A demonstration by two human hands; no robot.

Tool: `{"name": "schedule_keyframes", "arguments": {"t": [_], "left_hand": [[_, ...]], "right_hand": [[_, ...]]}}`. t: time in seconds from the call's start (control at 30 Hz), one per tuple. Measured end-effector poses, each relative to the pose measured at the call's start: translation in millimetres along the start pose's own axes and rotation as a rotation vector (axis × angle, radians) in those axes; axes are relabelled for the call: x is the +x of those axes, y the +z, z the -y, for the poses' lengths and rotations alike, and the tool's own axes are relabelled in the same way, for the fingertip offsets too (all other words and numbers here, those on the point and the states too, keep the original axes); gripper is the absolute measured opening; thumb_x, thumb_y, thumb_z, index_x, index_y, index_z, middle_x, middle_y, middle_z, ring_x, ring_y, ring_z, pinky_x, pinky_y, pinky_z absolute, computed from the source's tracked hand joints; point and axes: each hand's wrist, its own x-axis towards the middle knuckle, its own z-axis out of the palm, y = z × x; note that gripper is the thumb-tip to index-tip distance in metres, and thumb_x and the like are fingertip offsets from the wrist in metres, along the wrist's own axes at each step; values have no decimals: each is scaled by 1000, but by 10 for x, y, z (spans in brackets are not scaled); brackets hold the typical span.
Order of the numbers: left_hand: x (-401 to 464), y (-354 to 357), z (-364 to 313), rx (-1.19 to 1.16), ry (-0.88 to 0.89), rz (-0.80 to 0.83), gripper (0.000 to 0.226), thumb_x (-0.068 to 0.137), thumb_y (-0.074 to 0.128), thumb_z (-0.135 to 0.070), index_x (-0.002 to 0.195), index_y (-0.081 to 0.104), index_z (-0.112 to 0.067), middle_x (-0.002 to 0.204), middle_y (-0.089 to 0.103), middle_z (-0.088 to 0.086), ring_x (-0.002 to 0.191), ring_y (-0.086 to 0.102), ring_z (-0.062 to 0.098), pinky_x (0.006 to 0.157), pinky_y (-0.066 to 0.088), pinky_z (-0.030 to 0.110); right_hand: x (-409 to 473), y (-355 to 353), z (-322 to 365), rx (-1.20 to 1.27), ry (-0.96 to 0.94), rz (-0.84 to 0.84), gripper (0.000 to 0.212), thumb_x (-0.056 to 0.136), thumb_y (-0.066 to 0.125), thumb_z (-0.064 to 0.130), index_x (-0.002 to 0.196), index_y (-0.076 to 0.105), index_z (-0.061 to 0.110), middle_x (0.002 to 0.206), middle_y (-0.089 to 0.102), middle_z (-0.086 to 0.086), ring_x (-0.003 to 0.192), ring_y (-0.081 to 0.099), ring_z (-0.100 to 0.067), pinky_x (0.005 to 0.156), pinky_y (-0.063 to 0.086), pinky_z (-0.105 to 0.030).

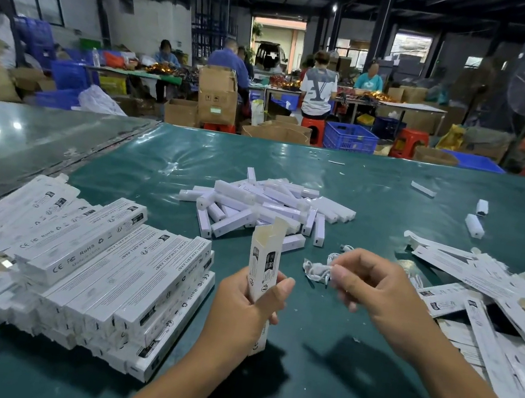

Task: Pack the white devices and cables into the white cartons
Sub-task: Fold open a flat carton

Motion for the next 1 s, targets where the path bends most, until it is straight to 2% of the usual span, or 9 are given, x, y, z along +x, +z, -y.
{"name": "schedule_keyframes", "arguments": {"t": [0.1,0.23,0.33,0.47,0.6,0.77,0.87,1.0], "left_hand": [[-6,7,-12,-46,-8,22,20,77,77,-45,83,75,-27,72,72,4,53,58,13,57,50,23],[-5,-13,-13,-174,-63,31,16,77,78,-32,83,75,-18,76,71,7,57,56,14,56,49,23],[-4,-23,-8,-235,-132,55,17,75,79,-33,86,75,-20,69,66,8,52,53,17,53,46,26],[5,-37,-13,-188,-140,98,18,75,80,-31,88,76,-19,61,61,5,52,53,17,54,47,25],[2,-68,-44,-138,-111,168,15,75,78,-25,84,74,-13,62,59,9,53,53,20,55,48,25],[7,-81,-60,-141,-77,161,36,75,85,-23,95,70,3,64,62,8,56,52,19,57,47,23],[17,-71,-73,-109,-53,149,27,73,87,-27,86,73,-7,64,64,4,57,54,17,57,48,22],[13,-80,-54,-65,-35,160,21,73,84,-37,82,75,-20,67,68,0,59,58,13,58,49,22]], "right_hand": [[-44,162,51,-22,-32,110,14,84,72,23,92,75,11,69,70,-4,60,61,-10,57,49,-21],[-75,198,93,7,-31,213,21,87,68,19,106,74,13,81,77,-2,73,72,-11,71,55,-19],[-78,184,87,59,25,224,39,85,73,16,121,61,12,87,77,-11,77,74,-20,74,57,-25],[-81,162,85,32,60,268,61,82,79,18,136,53,25,83,76,-15,76,75,-24,73,57,-26],[-77,128,111,-56,25,331,46,83,80,22,128,68,27,84,77,-11,74,74,-21,73,57,-24],[-70,143,109,-28,4,329,34,84,81,24,117,74,21,105,77,-7,95,73,-32,80,60,-34],[-70,135,83,-81,-3,291,35,81,81,30,112,73,19,103,77,-6,97,73,-28,89,59,-39],[-71,133,65,-100,-21,304,28,82,79,27,107,73,14,95,77,-5,87,72,-16,79,55,-25]]}}
